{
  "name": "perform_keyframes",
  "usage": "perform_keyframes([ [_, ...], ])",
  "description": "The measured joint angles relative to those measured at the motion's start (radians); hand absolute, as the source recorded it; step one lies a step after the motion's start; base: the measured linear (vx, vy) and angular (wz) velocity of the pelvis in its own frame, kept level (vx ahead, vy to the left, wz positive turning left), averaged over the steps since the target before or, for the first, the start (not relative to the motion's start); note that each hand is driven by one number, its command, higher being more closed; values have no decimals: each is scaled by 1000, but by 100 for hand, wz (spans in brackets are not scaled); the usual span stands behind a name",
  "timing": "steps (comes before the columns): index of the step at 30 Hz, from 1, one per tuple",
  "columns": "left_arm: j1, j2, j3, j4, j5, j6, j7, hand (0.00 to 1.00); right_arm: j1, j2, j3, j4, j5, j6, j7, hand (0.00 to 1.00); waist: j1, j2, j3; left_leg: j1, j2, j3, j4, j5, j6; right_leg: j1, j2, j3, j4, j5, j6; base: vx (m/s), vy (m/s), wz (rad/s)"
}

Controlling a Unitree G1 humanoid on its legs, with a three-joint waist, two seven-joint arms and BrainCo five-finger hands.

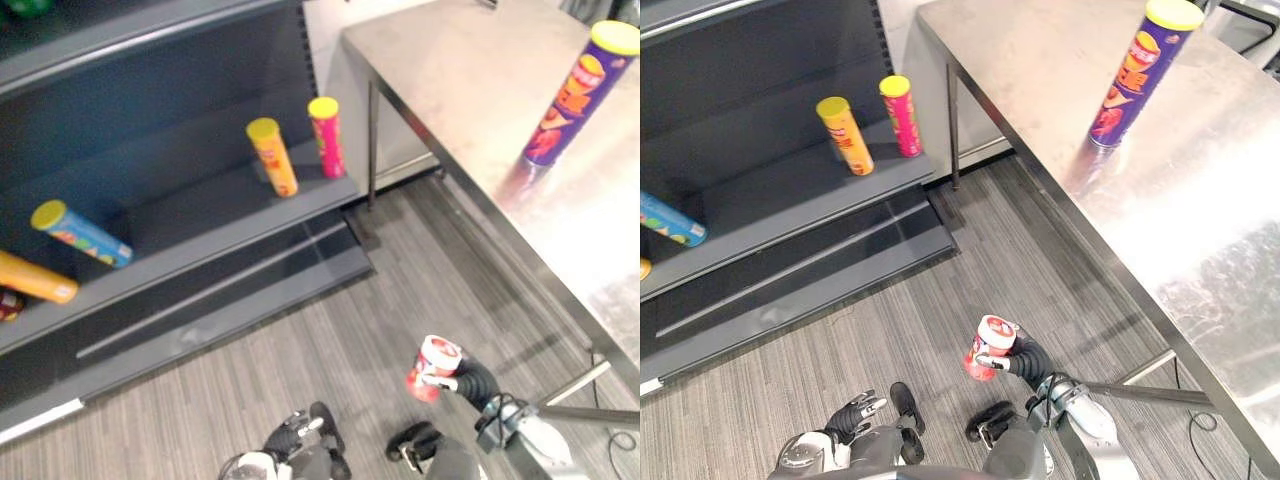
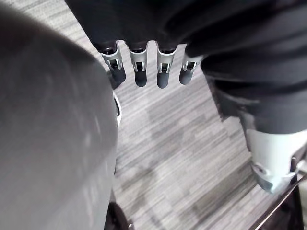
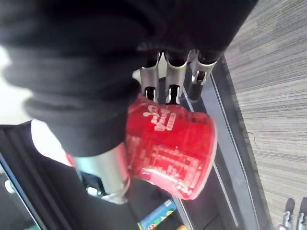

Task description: Put the gum and the chips on the shelf.

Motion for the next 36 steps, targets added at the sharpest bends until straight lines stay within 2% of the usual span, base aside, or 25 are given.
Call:
perform_keyframes([
  [2, 1, 4, 39, 15, -3, 0, 12, 0, 8, 24, 0, 3, -1, -1, -22, 100, -1, -10, 6, 15, -7, 22, 41, -27, 15, -4, -19, 51, 17, 2, 3, -36, 96, -30],
  [7, 10, 22, 99, 15, -19, 0, 55, 0, 52, 50, 6, 15, -1, -2, -51, 100, 1, -35, 36, -6, 44, 78, 233, -145, 20, -17, -26, 132, 36, 6, 11, -44, 15, -39],
  [14, 19, 21, 155, 17, -96, -1, 95, 0, 86, 84, -3, 33, -2, -2, -75, 100, 3, -46, 68, -55, 109, 80, 409, -246, 41, -15, -19, 145, 52, 9, 12, -16, -7, -9],
  [18, 48, 19, 175, 16, -98, -1, 105, 0, 73, 96, -4, 41, -1, -3, -86, 100, 7, -52, 77, -54, 116, 77, 453, -287, 43, 4, -24, 143, 52, 16, 12, 15, 18, 1],
  [20, 62, 10, 185, 16, -98, -1, 115, 0, 71, 97, -5, 53, 0, -7, -87, 100, 21, -52, 77, -50, 114, 72, 474, -313, 43, 21, -33, 135, 53, 19, 18, 45, 41, 9],
  [23, 88, 0, 201, 17, -137, -3, 121, 0, 64, 106, 9, 135, 11, -14, -96, 100, 25, -55, 78, -27, 88, 27, 499, -359, 54, 98, -74, 82, 76, 19, 16, 74, 74, 39],
  [24, 103, -2, 203, 20, -155, -1, 122, 0, 57, 103, 28, 164, 23, -13, -104, 100, 25, -66, 80, -14, 70, 17, 504, -379, 59, 115, -100, 87, 123, 23, 13, 90, 116, 46],
  [25, 112, -4, 202, 19, -170, 0, 122, 0, 53, 104, 31, 171, 27, -13, -107, 100, 28, -68, 82, -7, 63, 12, 512, -389, 60, 107, -124, 115, 167, 35, -7, 94, 156, 42],
  [26, 131, -7, 199, 19, -176, 2, 124, 0, 47, 107, 43, 188, 53, -13, -111, 100, 24, -67, 89, 9, 52, -10, 534, -412, 66, 62, -154, 256, 273, 82, -79, 79, 130, 42],
  [27, 140, -5, 196, 19, -176, 2, 125, 0, 49, 108, 52, 193, 63, -13, -114, 100, 21, -66, 92, 19, 46, -31, 542, -424, 74, 36, -156, 342, 319, 116, -95, 143, 142, 76],
  [28, 153, 2, 190, 17, -176, 2, 129, 0, 58, 111, 66, 194, 83, -13, -118, 100, 15, -54, 100, 37, 40, -76, 565, -448, 81, -11, -140, 500, 388, 140, -72, 193, 87, 94],
  [29, 155, 2, 189, 17, -176, 1, 136, 0, 66, 121, 68, 193, 93, -13, -121, 100, 15, -52, 101, 37, 42, -116, 587, -466, 82, -32, -102, 599, 376, 92, -13, 200, 61, 97],
  [30, 155, 4, 189, 17, -176, 1, 140, 0, 67, 127, 67, 192, 100, -13, -125, 100, 15, -53, 101, 35, 41, -133, 594, -472, 82, -41, -87, 627, 340, 79, -2, 217, 27, 102],
  [31, 148, 9, 188, 25, -180, 0, 144, 0, 61, 140, 63, 190, 118, -13, -126, 100, 16, -49, 101, 8, 39, -180, 622, -487, 65, -76, -48, 690, 138, 83, 13, 165, 3, 80],
  [33, 135, 12, 187, 44, -207, 0, 144, 0, 59, 157, 55, 189, 126, -13, -127, 100, 14, -47, 102, -16, 33, -217, 641, -498, 58, -95, -20, 753, -5, 104, 47, 170, -45, 99],
  [34, 113, 21, 180, 67, -213, 1, 145, 0, 80, 177, 52, 179, 132, -9, -127, 100, -2, -50, 103, -35, 9, -301, 669, -514, 36, -101, 18, 894, -122, 141, 107, 192, -116, 135],
  [36, 104, 32, 167, 74, -205, 1, 142, 0, 107, 186, 52, 162, 141, -7, -126, 100, -14, -47, 105, -40, 0, -363, 701, -532, 17, -91, 42, 979, -115, 166, 153, 224, -230, 137],
])
